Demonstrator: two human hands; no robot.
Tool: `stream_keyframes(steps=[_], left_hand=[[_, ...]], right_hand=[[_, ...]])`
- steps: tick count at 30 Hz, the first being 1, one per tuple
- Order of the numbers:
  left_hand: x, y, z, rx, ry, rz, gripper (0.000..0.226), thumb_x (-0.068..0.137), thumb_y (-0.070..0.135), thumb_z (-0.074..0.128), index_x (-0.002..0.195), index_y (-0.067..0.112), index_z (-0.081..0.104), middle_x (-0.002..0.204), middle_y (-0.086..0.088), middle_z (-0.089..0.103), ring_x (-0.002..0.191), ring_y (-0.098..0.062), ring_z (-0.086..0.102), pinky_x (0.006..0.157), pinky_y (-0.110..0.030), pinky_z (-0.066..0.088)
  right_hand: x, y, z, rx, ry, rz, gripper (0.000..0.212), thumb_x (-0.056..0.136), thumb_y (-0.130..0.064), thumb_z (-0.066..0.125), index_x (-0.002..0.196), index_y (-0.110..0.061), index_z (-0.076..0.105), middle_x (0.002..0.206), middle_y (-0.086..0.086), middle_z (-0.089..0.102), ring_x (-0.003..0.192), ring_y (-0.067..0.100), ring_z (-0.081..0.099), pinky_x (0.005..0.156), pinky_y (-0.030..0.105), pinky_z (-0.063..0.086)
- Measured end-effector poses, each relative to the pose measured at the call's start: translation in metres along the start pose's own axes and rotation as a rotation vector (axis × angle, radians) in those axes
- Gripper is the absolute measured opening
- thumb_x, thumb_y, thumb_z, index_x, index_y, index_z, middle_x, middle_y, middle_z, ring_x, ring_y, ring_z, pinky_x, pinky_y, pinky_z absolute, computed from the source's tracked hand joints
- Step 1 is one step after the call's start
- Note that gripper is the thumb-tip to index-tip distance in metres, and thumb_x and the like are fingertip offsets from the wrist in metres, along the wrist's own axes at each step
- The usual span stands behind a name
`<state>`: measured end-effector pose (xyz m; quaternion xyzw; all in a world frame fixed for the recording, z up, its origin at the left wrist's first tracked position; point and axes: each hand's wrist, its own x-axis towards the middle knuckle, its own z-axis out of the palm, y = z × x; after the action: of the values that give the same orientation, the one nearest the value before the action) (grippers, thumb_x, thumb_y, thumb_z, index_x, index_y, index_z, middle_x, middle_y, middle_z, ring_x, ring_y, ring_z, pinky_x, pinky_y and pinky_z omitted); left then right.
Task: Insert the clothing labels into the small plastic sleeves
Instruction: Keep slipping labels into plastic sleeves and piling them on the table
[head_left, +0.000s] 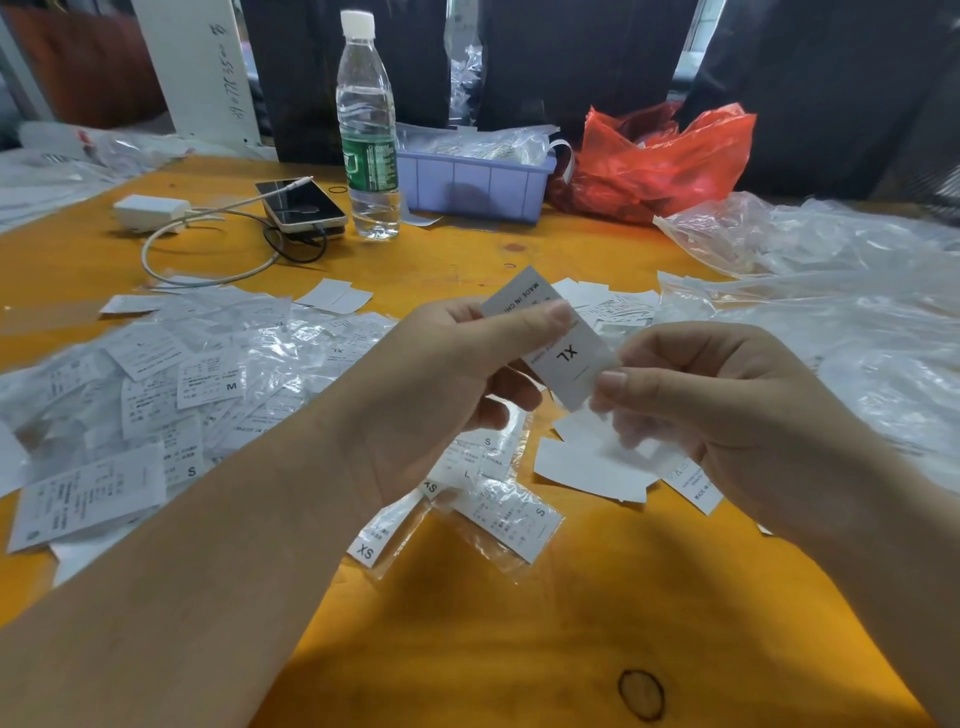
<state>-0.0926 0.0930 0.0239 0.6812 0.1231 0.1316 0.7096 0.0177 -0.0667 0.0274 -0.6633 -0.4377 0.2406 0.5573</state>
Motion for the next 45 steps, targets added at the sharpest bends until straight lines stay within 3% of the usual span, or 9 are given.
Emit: stream_keyframes(steps=[7, 11, 17, 23, 28, 31, 36, 40, 45], left_hand=[[0.000, 0.001, -0.001, -0.018, 0.095, 0.093, 0.015, 0.091, 0.020, 0.063, 0.077, 0.017, 0.068, 0.075, -0.006, 0.068, 0.054, -0.009, 0.053, 0.050, -0.018, 0.044], [-0.002, -0.001, 0.002, 0.040, 0.126, 0.161, 0.013, 0.090, 0.019, 0.064, 0.079, 0.015, 0.069, 0.072, -0.004, 0.067, 0.054, -0.008, 0.053, 0.049, -0.019, 0.046], [-0.004, 0.000, 0.005, 0.093, 0.129, 0.195, 0.005, 0.085, 0.014, 0.069, 0.080, 0.015, 0.069, 0.067, 0.000, 0.067, 0.055, -0.008, 0.056, 0.050, -0.022, 0.051], [-0.006, 0.001, 0.007, 0.154, 0.108, 0.220, 0.004, 0.083, 0.013, 0.072, 0.080, 0.014, 0.069, 0.071, -0.003, 0.069, 0.057, -0.007, 0.057, 0.053, -0.022, 0.054], [-0.006, 0.000, 0.009, 0.170, 0.072, 0.181, 0.006, 0.079, 0.023, 0.074, 0.078, 0.019, 0.070, 0.075, -0.005, 0.069, 0.062, -0.008, 0.059, 0.056, -0.022, 0.053], [-0.005, 0.000, 0.009, 0.164, 0.080, 0.159, 0.018, 0.083, 0.035, 0.066, 0.075, 0.020, 0.069, 0.073, -0.001, 0.068, 0.064, -0.008, 0.060, 0.058, -0.021, 0.053], [-0.004, 0.004, 0.003, 0.116, 0.132, 0.129, 0.032, 0.097, 0.022, 0.054, 0.067, 0.021, 0.066, 0.064, 0.000, 0.063, 0.053, -0.009, 0.052, 0.051, -0.020, 0.046], [-0.003, 0.004, 0.004, 0.165, 0.112, 0.128, 0.032, 0.095, 0.021, 0.058, 0.065, 0.022, 0.067, 0.055, 0.004, 0.057, 0.046, -0.008, 0.042, 0.047, -0.019, 0.040], [-0.005, 0.005, 0.006, 0.242, 0.089, 0.205, 0.020, 0.094, 0.020, 0.059, 0.076, 0.015, 0.065, 0.050, 0.017, 0.057, 0.046, 0.000, 0.049, 0.048, -0.012, 0.041]], right_hand=[[0.000, 0.001, -0.001, 0.026, 0.013, 0.010, 0.011, 0.072, -0.023, 0.068, 0.068, -0.014, 0.073, 0.074, 0.006, 0.070, 0.061, 0.015, 0.056, 0.057, 0.020, 0.048], [-0.001, 0.001, 0.000, 0.020, 0.020, 0.009, 0.012, 0.072, -0.025, 0.068, 0.064, -0.018, 0.072, 0.064, -0.001, 0.065, 0.072, 0.025, 0.058, 0.057, 0.018, 0.046], [0.001, 0.001, 0.001, 0.013, 0.026, -0.001, 0.014, 0.074, -0.026, 0.067, 0.061, -0.021, 0.072, 0.073, 0.008, 0.068, 0.087, 0.043, 0.060, 0.059, 0.020, 0.047], [0.001, 0.002, -0.001, -0.011, 0.034, -0.007, 0.012, 0.074, -0.029, 0.067, 0.069, -0.021, 0.075, 0.064, 0.003, 0.065, 0.063, 0.016, 0.059, 0.059, 0.020, 0.047], [0.000, 0.002, 0.000, -0.016, 0.033, 0.008, 0.013, 0.073, -0.028, 0.067, 0.072, -0.018, 0.075, 0.081, 0.008, 0.071, 0.069, 0.018, 0.061, 0.063, 0.028, 0.050], [0.000, 0.001, 0.001, -0.004, 0.017, 0.014, 0.012, 0.073, -0.028, 0.067, 0.068, -0.020, 0.074, 0.077, 0.001, 0.071, 0.065, 0.012, 0.060, 0.058, 0.021, 0.049], [-0.001, 0.001, 0.002, -0.011, 0.011, 0.024, 0.013, 0.074, -0.028, 0.065, 0.066, -0.023, 0.075, 0.088, 0.005, 0.074, 0.067, 0.013, 0.061, 0.059, 0.020, 0.051], [0.000, 0.003, 0.001, -0.019, 0.023, 0.044, 0.012, 0.072, -0.029, 0.066, 0.068, -0.023, 0.076, 0.083, 0.004, 0.074, 0.066, 0.014, 0.061, 0.058, 0.020, 0.049], [0.001, 0.005, 0.001, 0.013, 0.020, 0.051, 0.013, 0.072, -0.027, 0.067, 0.066, -0.018, 0.073, 0.082, 0.000, 0.073, 0.074, 0.011, 0.065, 0.058, 0.022, 0.049]])
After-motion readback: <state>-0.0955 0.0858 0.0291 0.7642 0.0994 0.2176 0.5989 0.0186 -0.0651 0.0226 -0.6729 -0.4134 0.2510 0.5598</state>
